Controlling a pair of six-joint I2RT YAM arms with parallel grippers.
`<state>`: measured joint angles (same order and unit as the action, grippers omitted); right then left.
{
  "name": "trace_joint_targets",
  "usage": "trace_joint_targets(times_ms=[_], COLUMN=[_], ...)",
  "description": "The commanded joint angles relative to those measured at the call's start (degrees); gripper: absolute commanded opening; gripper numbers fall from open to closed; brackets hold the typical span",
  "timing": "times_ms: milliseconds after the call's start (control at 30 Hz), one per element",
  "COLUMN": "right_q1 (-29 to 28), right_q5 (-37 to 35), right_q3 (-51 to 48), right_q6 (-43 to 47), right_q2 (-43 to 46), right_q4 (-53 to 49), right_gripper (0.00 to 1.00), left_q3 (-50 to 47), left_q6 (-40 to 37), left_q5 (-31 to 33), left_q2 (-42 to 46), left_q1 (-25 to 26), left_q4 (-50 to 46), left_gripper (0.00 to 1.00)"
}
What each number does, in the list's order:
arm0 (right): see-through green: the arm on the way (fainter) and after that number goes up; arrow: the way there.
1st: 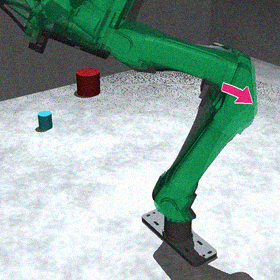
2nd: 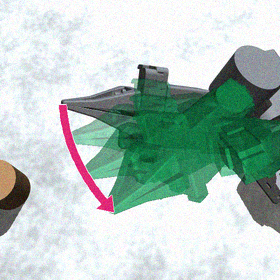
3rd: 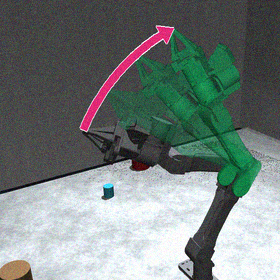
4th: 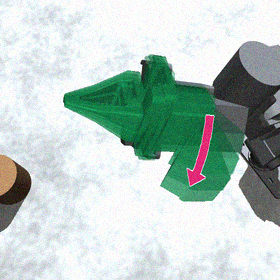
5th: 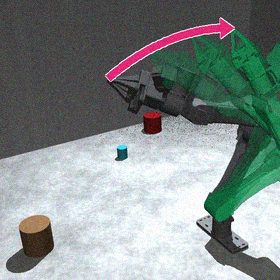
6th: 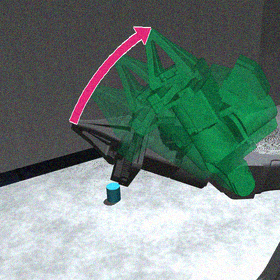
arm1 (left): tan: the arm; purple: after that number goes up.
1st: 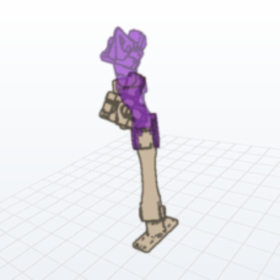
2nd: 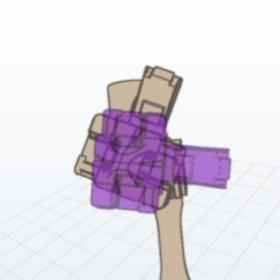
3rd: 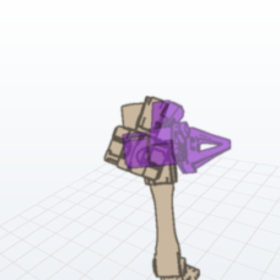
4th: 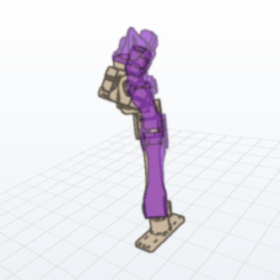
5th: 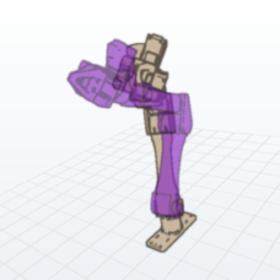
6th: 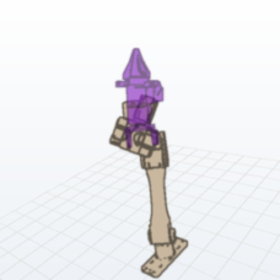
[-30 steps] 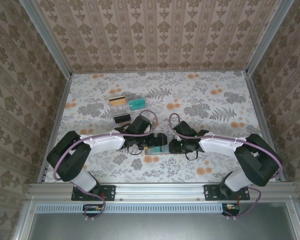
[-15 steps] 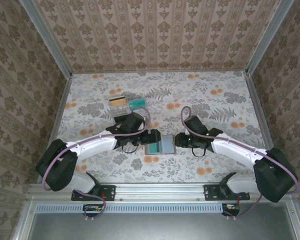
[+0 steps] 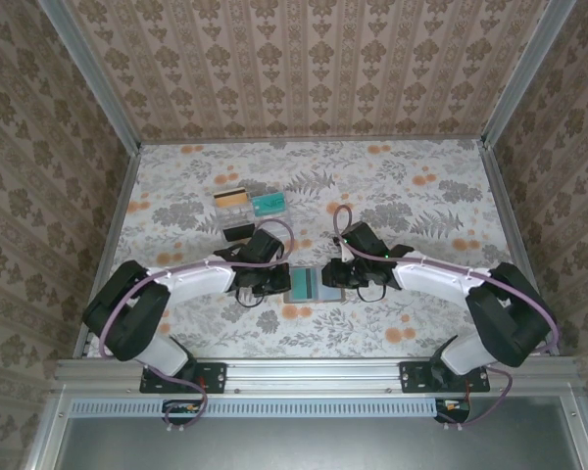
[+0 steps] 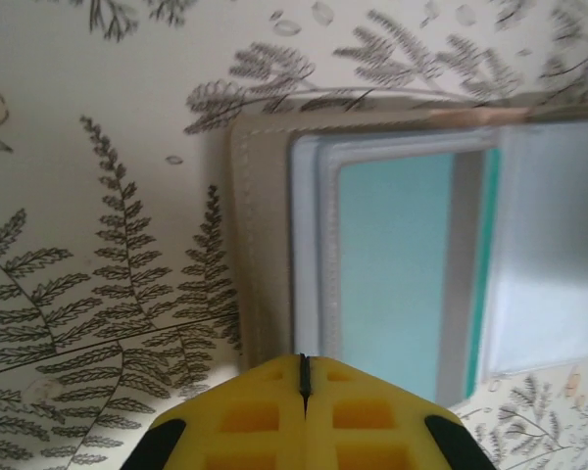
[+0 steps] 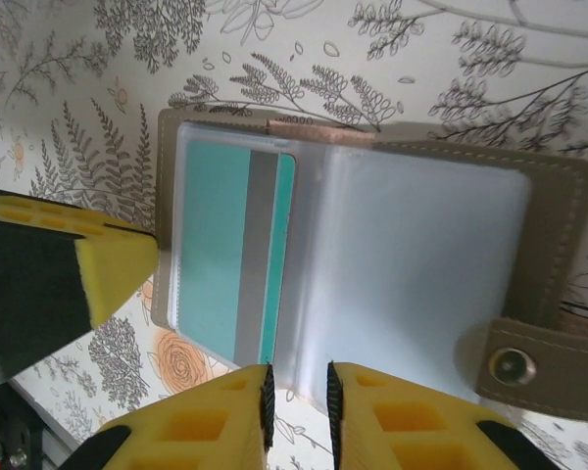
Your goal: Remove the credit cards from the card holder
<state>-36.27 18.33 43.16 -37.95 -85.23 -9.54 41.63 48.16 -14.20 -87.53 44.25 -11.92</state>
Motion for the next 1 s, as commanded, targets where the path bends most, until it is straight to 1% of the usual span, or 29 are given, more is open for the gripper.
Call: trace_joint_targets(times_ms=[0,333,767,800,900,967], right_q1=[-0.29,-0.38,-0.47,-0.47,-0.47,-0.47], right_q5=[4.05,7.11,8.91,8.87,8.79,8.31], right_q3=[1.34,2.37,3.34,3.31,3.33,3.08], right_q6=[-2.01,-3.22,-3.9,-3.9,-3.8,-3.58], right_q2=[-2.5,-8.2,-11.99,-12.07,-12.12,-11.69], right_q4=[3.76,6.79,8.45,8.49,8.25,7.63], right_gripper=[0.24,0.25,0.25,0.24,0.18,0.11], left_q3=[1.75,1.18,1.48,1.49,1.41,1.3], left_q6=[-0.61,-0.4,-0.15,-0.09,-0.01,0.0], left_q5=[0.48,-0.16,-1.01,-1.01,-0.93,-0.88], left_q2=[-1.43,-3.1,-4.29,-4.28,-4.2,-4.08], left_q1=[0.4,0.46,0.97,1.08,1.1,1.14], left_q4=[-1.62,-1.37,-0.72,-0.72,-0.89,-1.04], left_gripper=[0.0,0.0,0.0,0.0,0.0,0.0])
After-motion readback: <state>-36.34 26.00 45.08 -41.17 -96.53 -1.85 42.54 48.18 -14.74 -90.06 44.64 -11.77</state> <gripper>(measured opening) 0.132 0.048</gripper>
